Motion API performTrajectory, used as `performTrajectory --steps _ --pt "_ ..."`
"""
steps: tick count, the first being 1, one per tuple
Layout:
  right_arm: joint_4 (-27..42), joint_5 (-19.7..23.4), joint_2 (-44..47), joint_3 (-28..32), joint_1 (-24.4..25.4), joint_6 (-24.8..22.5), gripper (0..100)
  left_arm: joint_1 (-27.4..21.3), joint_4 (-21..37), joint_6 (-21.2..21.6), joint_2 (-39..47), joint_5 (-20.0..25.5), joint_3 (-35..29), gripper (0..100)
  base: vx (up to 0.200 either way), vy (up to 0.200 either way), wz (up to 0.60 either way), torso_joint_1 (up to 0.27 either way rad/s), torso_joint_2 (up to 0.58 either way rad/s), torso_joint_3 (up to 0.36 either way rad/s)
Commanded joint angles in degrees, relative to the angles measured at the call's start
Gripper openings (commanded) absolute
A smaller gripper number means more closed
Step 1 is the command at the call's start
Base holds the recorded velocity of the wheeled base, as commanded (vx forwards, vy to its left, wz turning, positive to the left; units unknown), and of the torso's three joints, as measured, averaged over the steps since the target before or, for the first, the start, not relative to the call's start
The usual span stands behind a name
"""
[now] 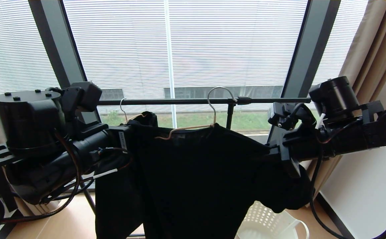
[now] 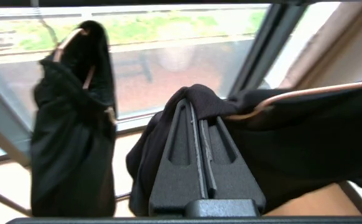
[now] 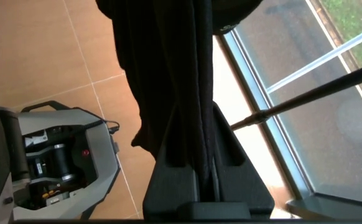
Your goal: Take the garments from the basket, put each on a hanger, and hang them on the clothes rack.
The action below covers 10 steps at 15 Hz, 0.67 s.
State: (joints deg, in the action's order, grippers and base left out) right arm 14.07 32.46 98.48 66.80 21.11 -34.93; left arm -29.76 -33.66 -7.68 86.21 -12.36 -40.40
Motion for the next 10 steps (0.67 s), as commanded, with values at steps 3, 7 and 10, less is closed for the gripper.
performTrajectory --steps 3,7,10 --pt "-1.0 0.1 2.2 -0.2 3.6 0.4 0 -3.9 0.9 0.1 3.2 -4.2 -3.5 0 0.000 0.000 0.00 0.000 0.00 0.000" --pt "-7.5 -1.5 3.0 -1.1 5.6 14.2 0 -5.8 0.9 0.2 3.3 -4.6 -4.2 0 0.000 0.000 0.00 0.000 0.00 0.000" --pt "-11.2 -1.6 3.2 -3.9 5.7 14.3 0 -8.1 1.2 0.8 3.3 -4.8 -6.0 0 0.000 0.000 0.00 0.000 0.00 0.000"
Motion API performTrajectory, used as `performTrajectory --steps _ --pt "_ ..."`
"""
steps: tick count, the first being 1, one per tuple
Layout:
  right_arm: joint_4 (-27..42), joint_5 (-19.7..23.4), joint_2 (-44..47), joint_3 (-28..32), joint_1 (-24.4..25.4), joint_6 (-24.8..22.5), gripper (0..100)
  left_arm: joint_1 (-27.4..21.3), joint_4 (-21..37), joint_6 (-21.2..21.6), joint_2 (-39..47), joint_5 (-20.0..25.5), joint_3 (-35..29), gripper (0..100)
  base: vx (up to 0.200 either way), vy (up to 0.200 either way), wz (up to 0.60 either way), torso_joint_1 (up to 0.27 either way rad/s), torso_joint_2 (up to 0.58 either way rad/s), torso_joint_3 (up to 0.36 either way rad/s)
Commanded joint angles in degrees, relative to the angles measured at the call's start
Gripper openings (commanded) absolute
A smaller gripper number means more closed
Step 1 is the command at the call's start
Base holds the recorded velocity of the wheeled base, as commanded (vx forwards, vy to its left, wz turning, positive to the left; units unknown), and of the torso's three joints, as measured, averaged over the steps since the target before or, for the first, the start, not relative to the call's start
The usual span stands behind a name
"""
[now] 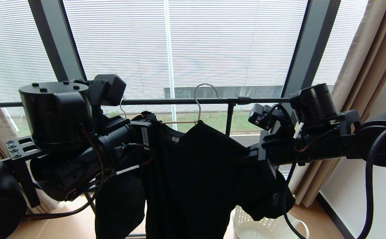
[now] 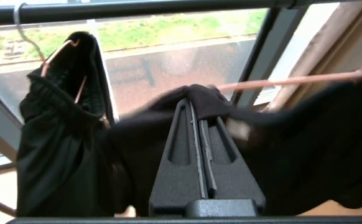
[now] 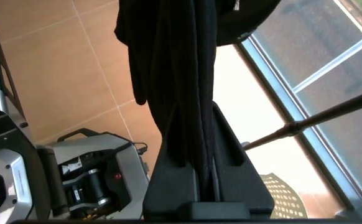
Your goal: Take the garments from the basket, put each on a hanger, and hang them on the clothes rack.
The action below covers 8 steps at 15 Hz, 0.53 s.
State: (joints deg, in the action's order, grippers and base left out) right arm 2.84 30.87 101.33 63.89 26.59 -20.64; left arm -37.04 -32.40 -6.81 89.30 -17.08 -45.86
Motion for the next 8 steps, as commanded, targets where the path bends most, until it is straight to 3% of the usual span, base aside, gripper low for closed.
performTrajectory --steps 1,6,8 --pt "-0.6 0.0 0.6 -1.3 0.2 0.1 0 -1.2 0.4 0.2 0.2 -0.1 -0.8 0 0.000 0.000 0.00 0.000 0.00 0.000" --pt "-9.3 0.1 1.9 -6.0 0.2 2.5 0 -3.7 1.8 0.5 0.1 0.5 -3.7 0 0.000 0.000 0.00 0.000 0.00 0.000" --pt "-18.8 0.3 3.5 -11.1 0.2 3.9 0 -6.3 6.0 0.7 1.0 0.6 -8.2 0 0.000 0.000 0.00 0.000 0.00 0.000"
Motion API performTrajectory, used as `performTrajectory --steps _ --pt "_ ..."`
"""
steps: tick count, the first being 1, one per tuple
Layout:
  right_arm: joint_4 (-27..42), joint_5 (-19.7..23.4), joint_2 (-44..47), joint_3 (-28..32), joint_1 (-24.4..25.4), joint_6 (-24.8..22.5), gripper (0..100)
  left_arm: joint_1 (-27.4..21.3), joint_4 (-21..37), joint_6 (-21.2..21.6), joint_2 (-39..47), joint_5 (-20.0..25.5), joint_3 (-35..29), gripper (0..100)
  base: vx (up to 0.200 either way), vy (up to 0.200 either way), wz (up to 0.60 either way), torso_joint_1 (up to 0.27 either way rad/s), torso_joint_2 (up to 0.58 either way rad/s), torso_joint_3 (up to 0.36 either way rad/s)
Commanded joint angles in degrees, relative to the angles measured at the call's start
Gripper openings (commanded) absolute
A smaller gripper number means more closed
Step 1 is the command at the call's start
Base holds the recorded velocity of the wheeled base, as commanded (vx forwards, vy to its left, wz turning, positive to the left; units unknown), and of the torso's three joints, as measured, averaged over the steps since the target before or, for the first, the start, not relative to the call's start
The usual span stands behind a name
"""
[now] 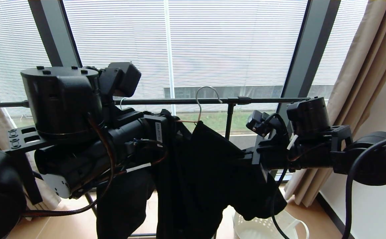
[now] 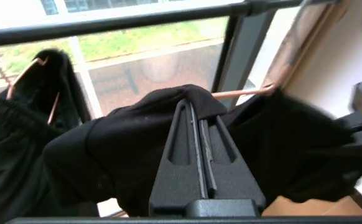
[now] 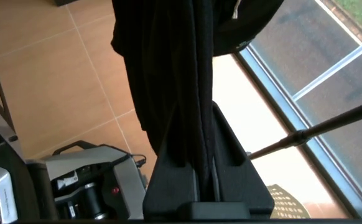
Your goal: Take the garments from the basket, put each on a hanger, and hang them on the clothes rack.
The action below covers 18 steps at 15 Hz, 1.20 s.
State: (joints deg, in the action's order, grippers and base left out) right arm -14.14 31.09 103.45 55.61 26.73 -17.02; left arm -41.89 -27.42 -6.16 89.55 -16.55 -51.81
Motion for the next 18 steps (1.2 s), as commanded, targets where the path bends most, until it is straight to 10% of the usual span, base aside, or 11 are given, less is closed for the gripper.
performTrajectory --steps 1,15,16,18 --pt "-5.5 0.2 1.9 -4.9 0.0 0.4 0 -2.0 1.2 0.0 1.2 0.0 -2.6 0 0.000 0.000 0.00 0.000 0.00 0.000" --pt "-14.7 0.2 2.7 -7.0 -0.3 3.7 0 -2.1 0.8 0.4 2.8 2.6 1.6 0 0.000 0.000 0.00 0.000 0.00 0.000" --pt "-14.7 0.2 2.7 -6.9 -0.5 3.6 0 -2.1 0.8 0.4 2.8 3.6 1.8 100 0.000 0.000 0.00 0.000 0.00 0.000" --pt "-15.0 0.2 2.7 -6.8 -1.6 3.6 0 -2.0 -0.5 0.4 1.4 4.5 4.5 100 0.000 0.000 0.00 0.000 0.00 0.000"
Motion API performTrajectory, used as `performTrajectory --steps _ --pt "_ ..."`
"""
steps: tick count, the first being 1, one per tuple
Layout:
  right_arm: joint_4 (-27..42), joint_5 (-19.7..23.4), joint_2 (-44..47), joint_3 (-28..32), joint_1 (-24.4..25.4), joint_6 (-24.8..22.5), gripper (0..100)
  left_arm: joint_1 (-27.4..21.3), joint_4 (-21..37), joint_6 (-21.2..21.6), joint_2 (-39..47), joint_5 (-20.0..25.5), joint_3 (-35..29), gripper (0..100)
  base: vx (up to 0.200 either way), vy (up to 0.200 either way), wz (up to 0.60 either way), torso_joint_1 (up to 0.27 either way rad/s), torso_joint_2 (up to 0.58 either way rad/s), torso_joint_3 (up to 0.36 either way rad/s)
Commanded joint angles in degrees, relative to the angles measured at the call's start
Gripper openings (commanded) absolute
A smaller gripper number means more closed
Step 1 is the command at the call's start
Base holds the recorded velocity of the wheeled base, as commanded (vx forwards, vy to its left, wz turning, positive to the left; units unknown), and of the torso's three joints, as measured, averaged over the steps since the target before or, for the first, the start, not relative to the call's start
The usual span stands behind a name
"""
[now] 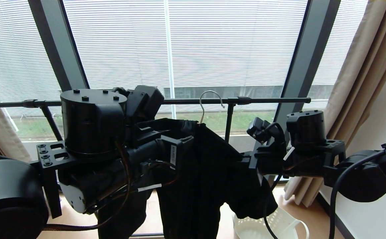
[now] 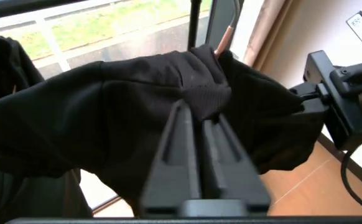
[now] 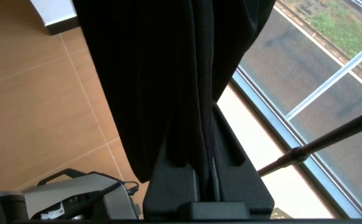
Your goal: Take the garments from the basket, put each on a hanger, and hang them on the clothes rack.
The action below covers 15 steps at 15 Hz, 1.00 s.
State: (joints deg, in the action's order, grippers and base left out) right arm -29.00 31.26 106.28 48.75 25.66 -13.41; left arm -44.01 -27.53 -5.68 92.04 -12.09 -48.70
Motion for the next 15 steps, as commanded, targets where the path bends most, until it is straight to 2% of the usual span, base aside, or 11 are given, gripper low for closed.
performTrajectory --steps 1,3,4,5,6,9,10,11,12,15 --pt "-0.1 0.0 -0.1 0.1 -0.7 0.0 0 0.4 -1.0 0.3 -2.7 0.4 3.9 100 0.000 0.000 0.00 0.000 0.00 0.000" --pt "-0.1 0.0 -0.1 0.0 -0.8 0.0 0 1.1 -2.4 0.8 -4.9 2.2 6.4 100 0.000 0.000 0.00 0.000 0.00 0.000" --pt "-0.1 0.1 -0.2 -0.1 -1.2 0.0 0 3.3 -4.1 2.9 -9.9 6.8 11.2 100 0.000 0.000 0.00 0.000 0.00 0.000" --pt "0.0 0.3 -0.2 -0.5 -2.1 0.0 0 6.7 -4.2 5.8 -12.6 9.1 14.7 100 0.000 0.000 0.00 0.000 0.00 0.000" --pt "-0.1 1.0 -0.1 -0.6 -2.6 -0.1 0 11.2 -4.3 8.1 -14.3 13.4 18.3 100 0.000 0.000 0.00 0.000 0.00 0.000" --pt "0.0 8.9 -1.1 -1.3 -6.2 -0.3 0 27.4 -6.1 9.9 -14.7 32.6 22.9 100 0.000 0.000 0.00 0.000 0.00 0.000" --pt "0.1 10.9 -1.8 -1.7 -7.4 -0.3 0 30.9 -6.1 10.9 -14.4 35.1 23.2 100 0.000 0.000 0.00 0.000 0.00 0.000" --pt "0.1 10.9 -1.8 -1.7 -7.4 -0.3 0 30.9 -6.1 10.9 -14.4 35.1 23.2 100 0.000 0.000 0.00 0.000 0.00 0.000" --pt "0.1 14.9 -2.7 -2.8 -9.2 -1.1 0 36.0 -6.5 11.8 -12.2 42.3 24.1 100 0.000 0.000 0.00 0.000 0.00 0.000" --pt "0.1 20.2 -3.3 -3.3 -10.1 -2.1 0 40.1 -7.5 16.0 -7.4 48.2 24.4 100 0.000 0.000 0.00 0.000 0.00 0.000"
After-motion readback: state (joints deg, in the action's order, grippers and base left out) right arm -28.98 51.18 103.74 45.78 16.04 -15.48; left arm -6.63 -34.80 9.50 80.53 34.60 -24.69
